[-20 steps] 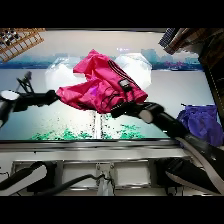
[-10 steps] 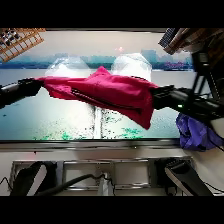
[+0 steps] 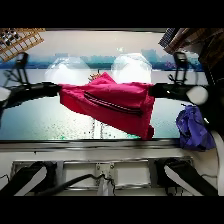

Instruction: Fold the clothes and pants, and hang the long-sleeved shirts on hangers.

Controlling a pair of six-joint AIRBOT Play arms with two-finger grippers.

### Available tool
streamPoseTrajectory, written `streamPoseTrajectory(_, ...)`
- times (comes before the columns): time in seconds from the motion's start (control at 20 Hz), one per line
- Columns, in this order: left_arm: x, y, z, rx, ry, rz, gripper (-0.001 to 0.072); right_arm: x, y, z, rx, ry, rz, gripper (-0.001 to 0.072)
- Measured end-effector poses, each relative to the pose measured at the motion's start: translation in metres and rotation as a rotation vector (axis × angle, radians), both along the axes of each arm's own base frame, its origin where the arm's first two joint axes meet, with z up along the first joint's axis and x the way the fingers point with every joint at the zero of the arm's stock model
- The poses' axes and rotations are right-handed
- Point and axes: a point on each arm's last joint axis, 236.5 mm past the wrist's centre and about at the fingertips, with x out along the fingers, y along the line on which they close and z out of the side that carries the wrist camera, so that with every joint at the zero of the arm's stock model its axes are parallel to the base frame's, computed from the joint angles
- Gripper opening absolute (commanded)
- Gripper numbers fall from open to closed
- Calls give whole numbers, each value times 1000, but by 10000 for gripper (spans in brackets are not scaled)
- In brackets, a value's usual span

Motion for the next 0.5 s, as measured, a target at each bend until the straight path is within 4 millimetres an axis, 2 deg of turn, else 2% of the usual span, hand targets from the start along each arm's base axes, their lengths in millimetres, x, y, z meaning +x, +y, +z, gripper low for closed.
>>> streamPoseTrajectory(0.05, 8, -1, -18, 9, 29, 5, 4, 14, -4, -23, 11, 49, -23, 487)
streamPoseTrajectory(0.15, 15, -4, -57, 13, 119, 19, 5, 30, -11, -66, 54, 167, -74, 470)
streamPoseTrajectory(0.25, 14, -6, -87, 12, 200, 23, 4, 30, -16, -90, 94, 263, -100, 452)
streamPoseTrajectory(0.35, 10, -6, -102, 12, 251, 19, 5, 23, -18, -94, 108, 308, -100, 446)
streamPoseTrajectory(0.5, 7, -5, -113, 18, 286, 18, 5, 9, -19, -84, 123, 314, -99, 446)
